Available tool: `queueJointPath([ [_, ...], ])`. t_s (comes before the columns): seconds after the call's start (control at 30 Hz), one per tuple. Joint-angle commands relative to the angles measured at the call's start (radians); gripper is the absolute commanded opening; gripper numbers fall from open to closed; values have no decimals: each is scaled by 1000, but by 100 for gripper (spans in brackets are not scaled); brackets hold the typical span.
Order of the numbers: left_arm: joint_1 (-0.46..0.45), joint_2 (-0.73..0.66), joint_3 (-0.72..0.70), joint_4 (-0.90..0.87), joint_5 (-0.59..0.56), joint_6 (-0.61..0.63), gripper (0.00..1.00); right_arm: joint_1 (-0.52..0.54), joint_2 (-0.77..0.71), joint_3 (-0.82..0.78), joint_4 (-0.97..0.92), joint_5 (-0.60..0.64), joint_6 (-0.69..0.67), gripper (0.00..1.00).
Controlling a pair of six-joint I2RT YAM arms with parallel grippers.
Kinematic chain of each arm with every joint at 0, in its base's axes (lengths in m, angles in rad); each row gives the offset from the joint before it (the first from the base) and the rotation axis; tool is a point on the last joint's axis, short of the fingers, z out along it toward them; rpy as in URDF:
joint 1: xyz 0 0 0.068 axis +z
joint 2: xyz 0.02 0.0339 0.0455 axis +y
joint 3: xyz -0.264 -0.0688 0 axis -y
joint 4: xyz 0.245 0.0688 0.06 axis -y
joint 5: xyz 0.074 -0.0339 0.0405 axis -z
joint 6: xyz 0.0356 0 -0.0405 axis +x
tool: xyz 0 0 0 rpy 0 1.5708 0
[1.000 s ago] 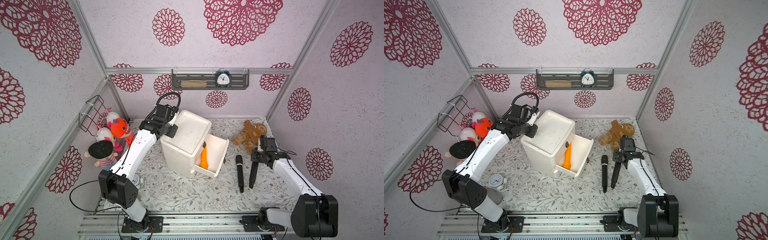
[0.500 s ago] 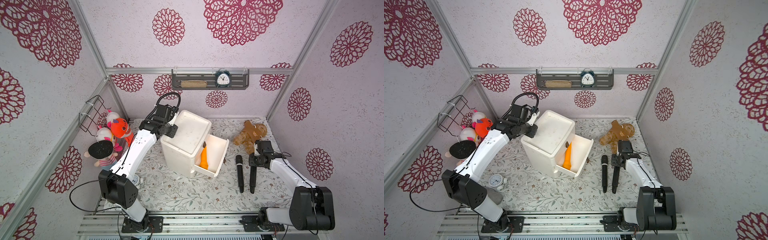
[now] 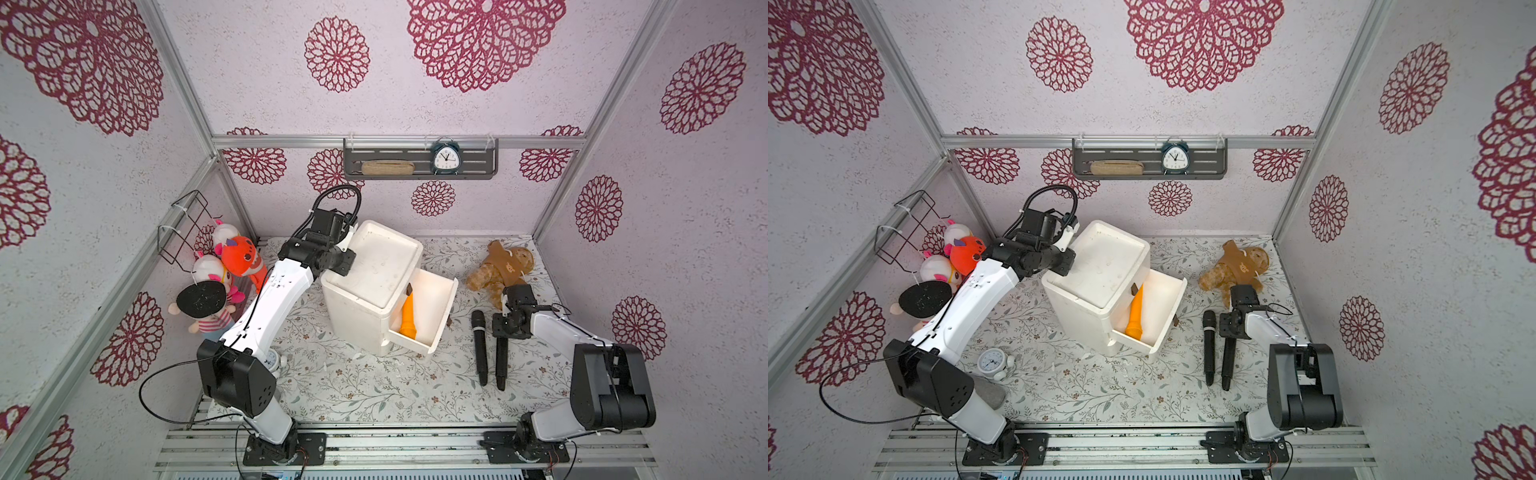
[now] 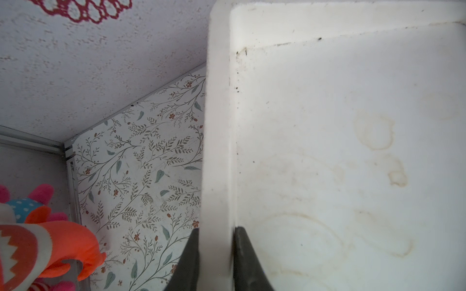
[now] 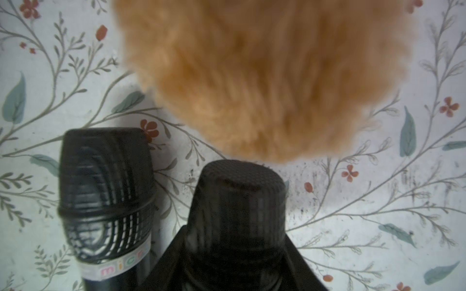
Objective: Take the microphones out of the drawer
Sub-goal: Place the microphone at the center of the board.
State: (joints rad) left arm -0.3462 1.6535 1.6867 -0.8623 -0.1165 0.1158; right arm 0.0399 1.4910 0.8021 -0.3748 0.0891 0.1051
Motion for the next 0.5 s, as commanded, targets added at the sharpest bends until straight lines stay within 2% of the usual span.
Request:
queueJointPath([
  [0.0, -1, 46, -29, -72, -78, 32, 1, -3, 16, 7, 11, 34, -4, 23],
  [0.17, -1, 45, -35, -71, -81, 34, 1, -2, 51, 11, 3, 47, -2, 36],
  [0.27, -1, 43, -35, -71, -81, 33, 1, -3, 63, 11, 3, 42, 0, 50],
  [0.37, -1, 43, -35, -72, -83, 32, 1, -3, 72, 13, -1, 40, 3, 60],
  [0.47, -1, 43, -38, -71, -83, 33, 1, -3, 77, 15, -5, 44, 7, 65],
])
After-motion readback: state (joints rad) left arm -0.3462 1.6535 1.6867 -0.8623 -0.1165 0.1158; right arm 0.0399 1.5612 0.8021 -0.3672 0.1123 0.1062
